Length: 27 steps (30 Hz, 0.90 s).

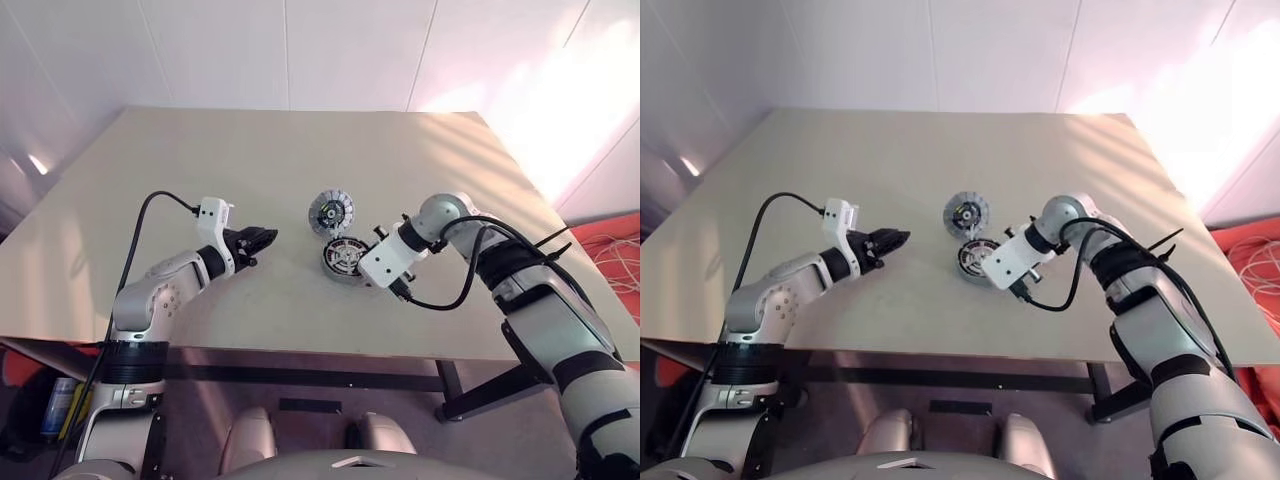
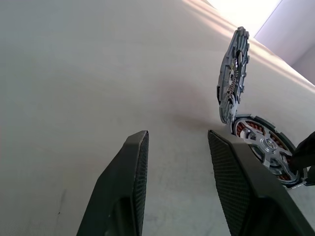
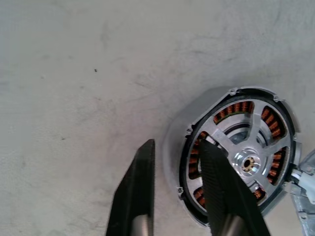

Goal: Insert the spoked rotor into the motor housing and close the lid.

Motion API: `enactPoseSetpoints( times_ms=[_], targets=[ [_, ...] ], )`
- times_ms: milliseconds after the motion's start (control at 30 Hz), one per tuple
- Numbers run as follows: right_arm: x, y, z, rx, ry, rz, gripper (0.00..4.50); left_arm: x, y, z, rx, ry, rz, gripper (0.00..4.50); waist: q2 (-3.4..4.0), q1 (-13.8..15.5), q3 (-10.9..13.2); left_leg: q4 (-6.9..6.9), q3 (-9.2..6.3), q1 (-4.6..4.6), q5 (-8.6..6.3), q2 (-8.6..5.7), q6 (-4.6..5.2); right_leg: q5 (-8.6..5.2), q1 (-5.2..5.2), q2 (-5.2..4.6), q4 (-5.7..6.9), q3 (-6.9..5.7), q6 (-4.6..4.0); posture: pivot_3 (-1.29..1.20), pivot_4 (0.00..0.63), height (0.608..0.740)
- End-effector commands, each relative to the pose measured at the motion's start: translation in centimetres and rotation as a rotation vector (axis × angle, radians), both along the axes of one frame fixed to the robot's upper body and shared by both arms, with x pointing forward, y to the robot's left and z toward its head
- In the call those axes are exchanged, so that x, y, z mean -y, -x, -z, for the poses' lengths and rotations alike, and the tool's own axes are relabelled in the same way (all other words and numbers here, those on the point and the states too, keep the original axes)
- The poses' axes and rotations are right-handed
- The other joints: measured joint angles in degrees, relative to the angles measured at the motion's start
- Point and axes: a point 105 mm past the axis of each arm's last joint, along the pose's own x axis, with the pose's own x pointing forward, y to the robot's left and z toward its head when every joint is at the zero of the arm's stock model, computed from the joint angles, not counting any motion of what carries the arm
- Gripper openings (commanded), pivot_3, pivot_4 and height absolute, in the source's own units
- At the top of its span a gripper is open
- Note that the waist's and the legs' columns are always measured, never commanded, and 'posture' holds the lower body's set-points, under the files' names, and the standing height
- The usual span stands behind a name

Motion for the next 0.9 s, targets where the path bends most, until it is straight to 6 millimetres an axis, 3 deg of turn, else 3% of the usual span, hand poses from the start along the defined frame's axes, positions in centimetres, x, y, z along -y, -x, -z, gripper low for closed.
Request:
enactPoseSetpoints(
  times_ms=[33, 133, 633, 900],
  targets=[
    [0.2, -0.3, -0.1, 0.010, 0.017, 0.007, 0.38, 0.1, -0.1, -1.4, 0.061, 0.005, -0.002, 2.02, -0.07, 0.0, 0.0, -0.02, 0.00, -0.01, -0.01, 0.00, 0.01, 0.00, 0.01, -0.01, -0.04, -0.02, 0.00, 0.00, 0.000, 0.740],
    [0.1, -0.4, -0.2, 0.017, 0.011, 0.006, 0.02, 0.3, 0.0, -1.3, 0.060, 0.007, 0.001, 2.02, -0.13, -0.3, 0.0, -0.02, -0.01, 0.01, -0.02, 0.01, 0.02, 0.00, 0.07, -0.02, -0.06, -0.07, 0.00, 0.00, 0.000, 0.740],
    [-0.4, -0.6, -1.3, 0.041, -0.022, -0.002, 0.01, 0.5, -0.1, -1.1, 0.052, 0.013, 0.002, 2.02, -0.14, -1.1, 0.0, -0.02, 0.00, 0.04, 0.01, 0.07, -0.03, 0.01, 0.11, -0.05, -0.06, -0.18, -0.02, 0.00, 0.000, 0.740],
    [-1.3, -0.6, -2.9, 0.038, -0.097, 0.027, 0.01, 0.5, 0.0, -0.9, 0.044, 0.018, -0.005, 2.02, -0.14, -1.2, 0.0, -0.02, 0.00, -0.23, 0.02, 0.08, -0.02, 0.01, -0.16, -0.05, -0.05, -0.19, -0.02, 0.00, 0.000, 0.740]
  ],
)
